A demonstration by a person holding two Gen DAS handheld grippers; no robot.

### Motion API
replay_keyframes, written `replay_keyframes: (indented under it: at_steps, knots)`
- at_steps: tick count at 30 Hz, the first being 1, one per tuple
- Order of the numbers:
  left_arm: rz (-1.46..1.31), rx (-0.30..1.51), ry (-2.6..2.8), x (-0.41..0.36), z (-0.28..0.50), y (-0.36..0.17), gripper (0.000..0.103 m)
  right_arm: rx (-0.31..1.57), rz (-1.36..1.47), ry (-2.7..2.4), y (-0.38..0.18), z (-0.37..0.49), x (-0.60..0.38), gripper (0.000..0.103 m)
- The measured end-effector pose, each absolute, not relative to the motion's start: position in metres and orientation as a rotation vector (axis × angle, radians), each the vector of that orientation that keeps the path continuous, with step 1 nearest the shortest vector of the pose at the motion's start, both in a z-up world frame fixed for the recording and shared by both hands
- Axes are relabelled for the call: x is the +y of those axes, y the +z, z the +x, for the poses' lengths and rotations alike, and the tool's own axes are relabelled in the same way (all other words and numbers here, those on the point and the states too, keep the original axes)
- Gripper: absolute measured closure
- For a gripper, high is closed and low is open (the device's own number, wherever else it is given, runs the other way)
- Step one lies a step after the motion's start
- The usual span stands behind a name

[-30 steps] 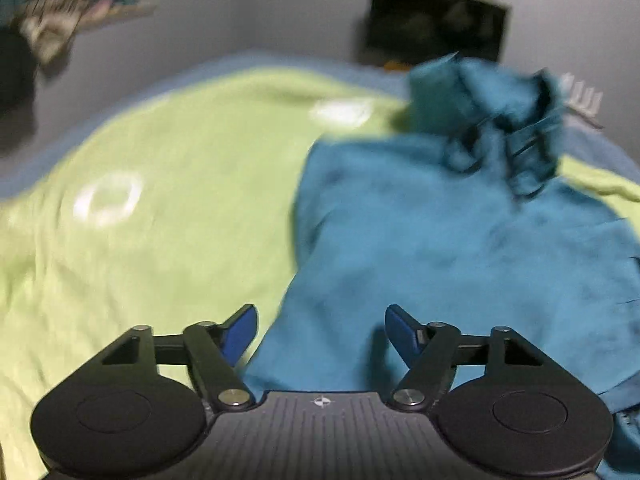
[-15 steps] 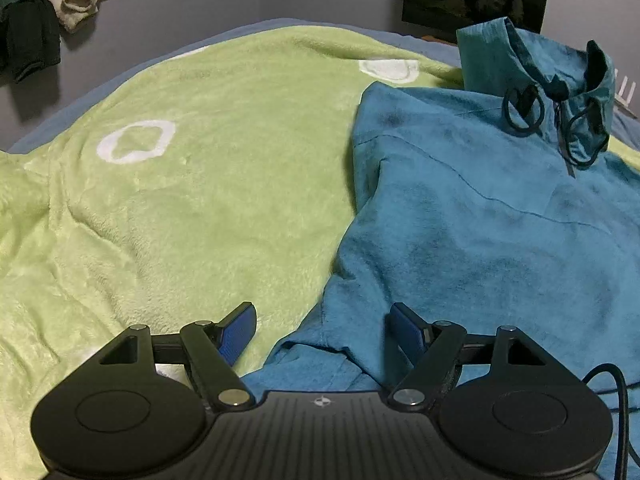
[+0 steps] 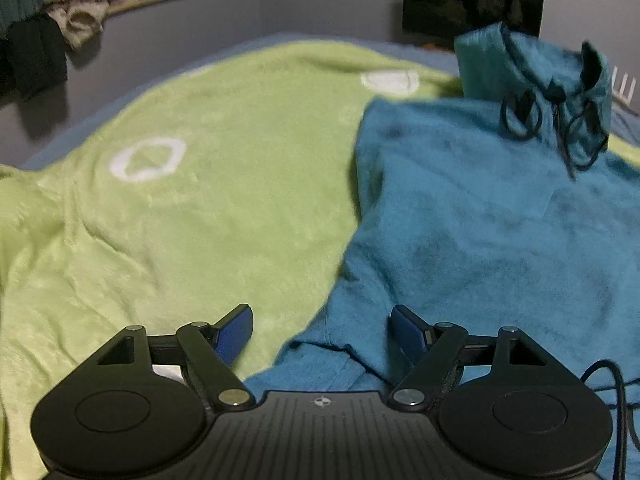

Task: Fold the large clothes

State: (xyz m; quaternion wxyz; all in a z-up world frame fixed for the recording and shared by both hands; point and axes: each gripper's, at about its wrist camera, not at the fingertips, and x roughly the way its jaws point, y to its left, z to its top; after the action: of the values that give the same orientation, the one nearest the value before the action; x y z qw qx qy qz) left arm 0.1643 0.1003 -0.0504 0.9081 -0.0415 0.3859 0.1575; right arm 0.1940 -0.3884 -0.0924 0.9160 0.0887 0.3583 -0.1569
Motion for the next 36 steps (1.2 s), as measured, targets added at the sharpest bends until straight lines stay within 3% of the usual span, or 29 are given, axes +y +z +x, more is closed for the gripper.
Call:
replay_keyframes:
  at_steps: [4, 7, 17, 25, 28, 32, 36]
  knots:
    - [-0.147, 0.641, 0.274, 0.105, 0.137, -0.010, 0.025, 0.586, 0.306, -0.262, -0.046, 0.162, -0.403, 0.024]
    - [-0.242, 0.517, 0.176, 0.117, 0.099, 0.032, 0.018, 0.502, 0.376, -0.173, -0.005, 0.128, -0.420, 0.021]
    - [-0.240, 0.377, -0.099, 0.168, -0.033, 0.150, 0.017, 0.437, 0.265, -0.004, 0.104, 0.012, -0.451, 0.019]
    - [-0.381, 0.214, -0.023, 0.242, -0.143, 0.243, 0.016, 0.401, 0.246, 0.077, 0.173, -0.088, -0.484, 0.018]
    - [-0.405, 0.113, -0.017, 0.262, -0.182, 0.278, 0.009, 0.348, 0.274, 0.073, 0.198, -0.120, -0.499, 0.015]
    - [-0.262, 0.154, 0.037, 0.246, -0.198, 0.290, 0.004, 0.355, 0.249, 0.066, 0.207, -0.139, -0.507, 0.010]
    - [-0.163, 0.325, -0.007, 0.212, -0.182, 0.255, 0.005, 0.457, 0.235, 0.088, 0.183, -0.133, -0.497, 0.010]
